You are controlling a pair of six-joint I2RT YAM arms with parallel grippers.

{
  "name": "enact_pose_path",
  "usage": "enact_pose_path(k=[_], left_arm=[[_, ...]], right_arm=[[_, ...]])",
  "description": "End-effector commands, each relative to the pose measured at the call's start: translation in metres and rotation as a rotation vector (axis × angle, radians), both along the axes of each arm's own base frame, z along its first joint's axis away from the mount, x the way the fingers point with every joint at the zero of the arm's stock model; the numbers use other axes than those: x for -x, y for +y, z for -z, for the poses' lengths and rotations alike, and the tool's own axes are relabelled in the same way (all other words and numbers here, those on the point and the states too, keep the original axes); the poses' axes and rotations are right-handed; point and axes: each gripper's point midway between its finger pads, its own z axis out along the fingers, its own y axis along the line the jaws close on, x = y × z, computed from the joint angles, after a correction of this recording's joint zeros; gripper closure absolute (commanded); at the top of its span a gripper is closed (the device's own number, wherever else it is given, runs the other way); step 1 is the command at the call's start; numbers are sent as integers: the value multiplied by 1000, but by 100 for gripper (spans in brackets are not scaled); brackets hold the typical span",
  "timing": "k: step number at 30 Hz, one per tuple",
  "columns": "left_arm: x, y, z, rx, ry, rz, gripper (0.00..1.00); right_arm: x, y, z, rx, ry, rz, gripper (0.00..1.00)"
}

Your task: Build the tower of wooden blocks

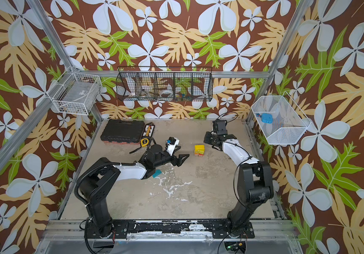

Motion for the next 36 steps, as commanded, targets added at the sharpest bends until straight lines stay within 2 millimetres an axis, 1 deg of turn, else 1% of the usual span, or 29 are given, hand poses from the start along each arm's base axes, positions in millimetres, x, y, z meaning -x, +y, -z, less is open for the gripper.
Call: enact_pose_path(k=[1, 6, 11, 14, 24, 32, 36], left_arm=[[-11, -4, 18, -81, 8, -28, 13], [-24, -19, 40, -154, 22, -36, 13], [-35, -35, 51, -170, 41, -27, 14], [-42, -41, 55, -176, 53, -37, 14], [-55, -46, 53, -183, 61, -70, 15], [-61, -45, 50, -187, 59, -96, 15], [-63, -44, 53, -196, 61, -107, 14]], right_arm=[[-4, 5, 4, -1, -10, -35, 51], [-5, 4, 15, 12, 10, -33, 52], [-6, 4, 24, 18, 34, -32, 54], [-6, 4, 27, 21, 42, -32, 54], [-4, 6, 32, 10, 53, -43, 54], [-1, 4, 29, 12, 48, -36, 55], [1, 4, 29, 13, 50, -35, 55]])
